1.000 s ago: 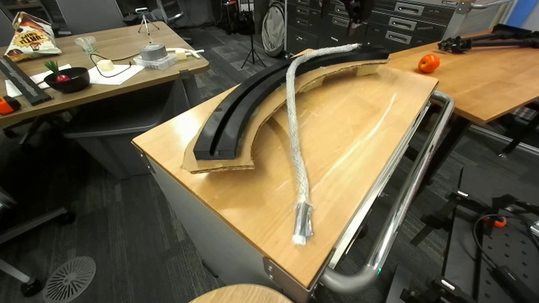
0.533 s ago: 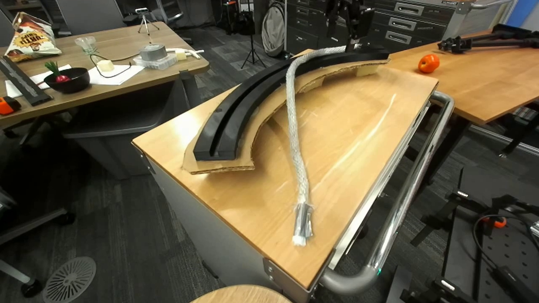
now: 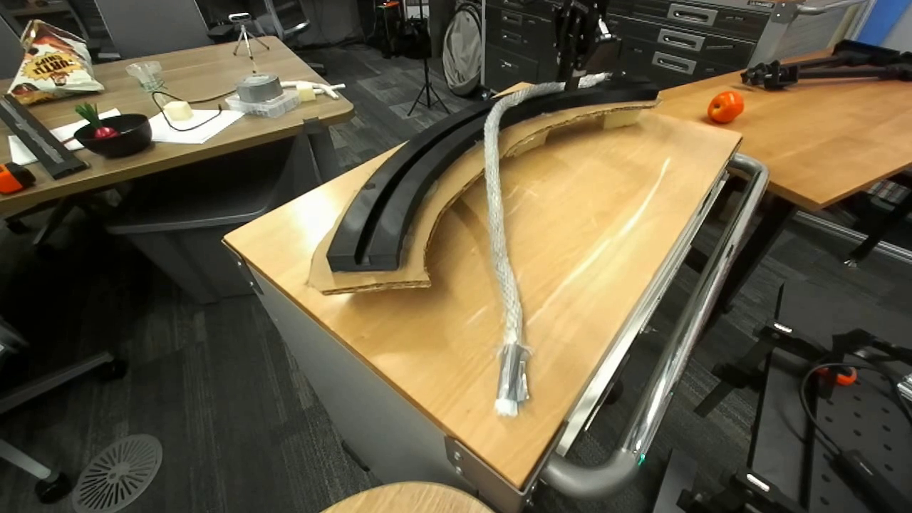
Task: Remove the rope from the black object and put it on the table
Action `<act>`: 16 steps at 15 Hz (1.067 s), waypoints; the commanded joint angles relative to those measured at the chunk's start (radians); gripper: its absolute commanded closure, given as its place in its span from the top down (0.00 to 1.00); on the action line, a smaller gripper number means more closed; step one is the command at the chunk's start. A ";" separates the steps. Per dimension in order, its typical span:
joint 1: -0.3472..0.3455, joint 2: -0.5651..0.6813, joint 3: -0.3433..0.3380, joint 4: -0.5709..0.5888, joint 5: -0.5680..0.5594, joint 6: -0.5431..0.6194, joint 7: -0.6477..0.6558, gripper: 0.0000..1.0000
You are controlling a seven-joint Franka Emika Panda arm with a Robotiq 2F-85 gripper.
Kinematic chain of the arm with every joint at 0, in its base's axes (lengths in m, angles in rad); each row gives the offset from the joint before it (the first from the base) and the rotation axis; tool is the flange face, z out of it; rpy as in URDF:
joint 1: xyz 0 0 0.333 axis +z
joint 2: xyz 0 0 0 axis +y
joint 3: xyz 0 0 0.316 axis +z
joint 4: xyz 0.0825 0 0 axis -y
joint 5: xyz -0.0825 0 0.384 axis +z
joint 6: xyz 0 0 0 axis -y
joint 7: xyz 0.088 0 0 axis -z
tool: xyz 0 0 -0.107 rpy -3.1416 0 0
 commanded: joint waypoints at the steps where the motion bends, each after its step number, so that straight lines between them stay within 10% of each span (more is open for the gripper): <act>1: -0.018 0.047 0.015 0.087 0.023 -0.069 -0.021 0.12; 12: -0.035 0.000 0.000 0.077 -0.007 -0.112 -0.013 0.01; 14: -0.040 -0.015 -0.002 0.067 -0.007 -0.102 -0.018 0.21; 16: -0.046 -0.037 0.003 0.052 0.008 -0.112 -0.033 0.07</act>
